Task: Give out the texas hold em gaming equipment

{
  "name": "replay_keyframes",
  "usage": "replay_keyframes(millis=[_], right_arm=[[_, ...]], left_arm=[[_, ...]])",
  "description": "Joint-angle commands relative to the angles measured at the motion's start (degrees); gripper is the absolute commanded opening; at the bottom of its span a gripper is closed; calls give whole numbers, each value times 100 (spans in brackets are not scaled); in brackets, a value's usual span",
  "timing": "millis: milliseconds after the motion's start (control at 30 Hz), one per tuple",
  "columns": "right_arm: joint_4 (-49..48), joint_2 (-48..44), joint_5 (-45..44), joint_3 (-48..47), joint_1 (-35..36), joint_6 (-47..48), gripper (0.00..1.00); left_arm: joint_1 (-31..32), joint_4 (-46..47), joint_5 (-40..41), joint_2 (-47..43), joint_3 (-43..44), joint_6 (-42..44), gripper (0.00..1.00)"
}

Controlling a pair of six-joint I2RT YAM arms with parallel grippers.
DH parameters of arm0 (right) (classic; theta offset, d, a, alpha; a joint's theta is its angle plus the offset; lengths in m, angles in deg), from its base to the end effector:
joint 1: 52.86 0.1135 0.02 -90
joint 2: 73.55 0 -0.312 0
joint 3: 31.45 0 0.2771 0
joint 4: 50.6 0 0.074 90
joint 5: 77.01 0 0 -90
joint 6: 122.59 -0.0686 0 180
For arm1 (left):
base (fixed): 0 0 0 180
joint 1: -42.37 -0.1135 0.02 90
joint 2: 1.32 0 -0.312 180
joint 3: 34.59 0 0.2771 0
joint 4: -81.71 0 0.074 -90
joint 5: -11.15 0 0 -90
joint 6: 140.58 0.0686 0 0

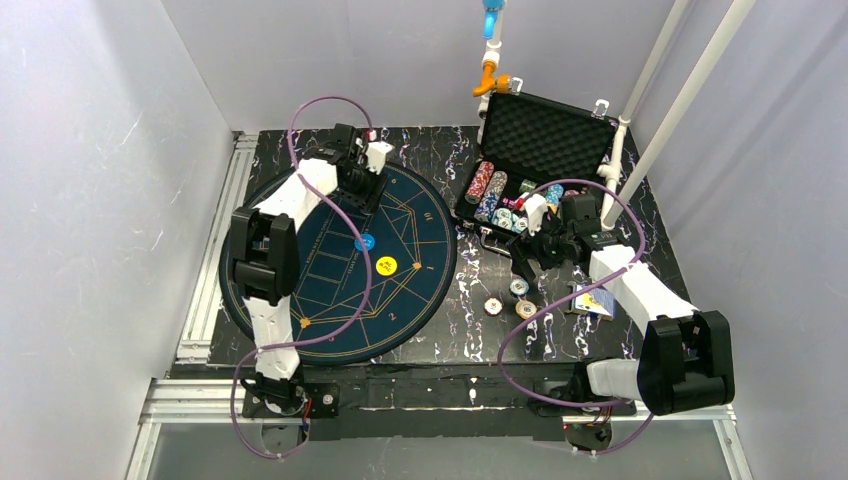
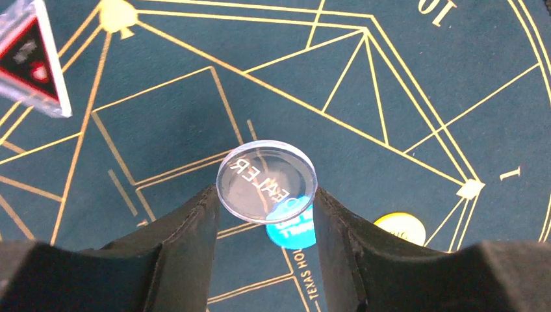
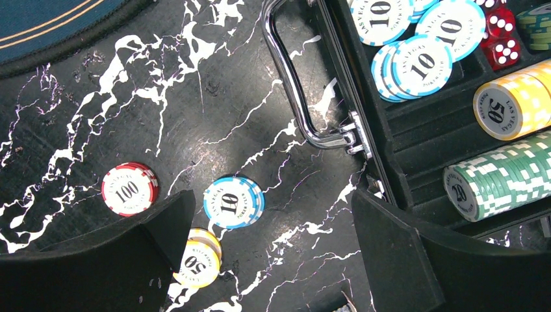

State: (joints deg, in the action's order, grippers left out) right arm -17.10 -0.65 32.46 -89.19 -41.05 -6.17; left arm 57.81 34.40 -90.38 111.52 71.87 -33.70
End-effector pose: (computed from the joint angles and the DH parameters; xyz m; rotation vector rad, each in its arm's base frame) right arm 0.2766 0.0812 0.2351 -0.9216 2.1903 0.2898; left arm 0.4784 -0.1464 0.2564 0.7740 2.3741 -0.2417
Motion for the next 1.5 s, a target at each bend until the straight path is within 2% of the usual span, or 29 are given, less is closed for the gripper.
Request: replay_keyframes(millis=[0,267,700,800,967,1167,1333,1367,1467], right_arm=[[-50,35,-21,-230,23,83,100],[-52,54,-82,-212,12,101,100],[-36,209,-81,-249,14,118,100],[-34,207,-99,-241,21,118,100],[-34,174,-89,-234,14,114,100],[-12,124,-21,-240,14,127,100],[-7,47,-22,-233,21,130,100],[-16,23,-21,-232,16,134,100],[21,57,-12,-262,14,143,100]], left_arm=[[320,-217,-264,265,382,-162,22],[815,-213,-8,799,705,-89,23],[1136,-298,231,1317,1013,131,27],[1141,-335,235,1404,1071,122,36],[1137,-622,119,1408,1259,105,70],[1082,-1071,-71,687,1344,104,98],[856,-1363,-210,-232,807,289,98],[732,-1356,-250,-629,302,400,97],[281,-1375,-386,-813,-242,292,89]])
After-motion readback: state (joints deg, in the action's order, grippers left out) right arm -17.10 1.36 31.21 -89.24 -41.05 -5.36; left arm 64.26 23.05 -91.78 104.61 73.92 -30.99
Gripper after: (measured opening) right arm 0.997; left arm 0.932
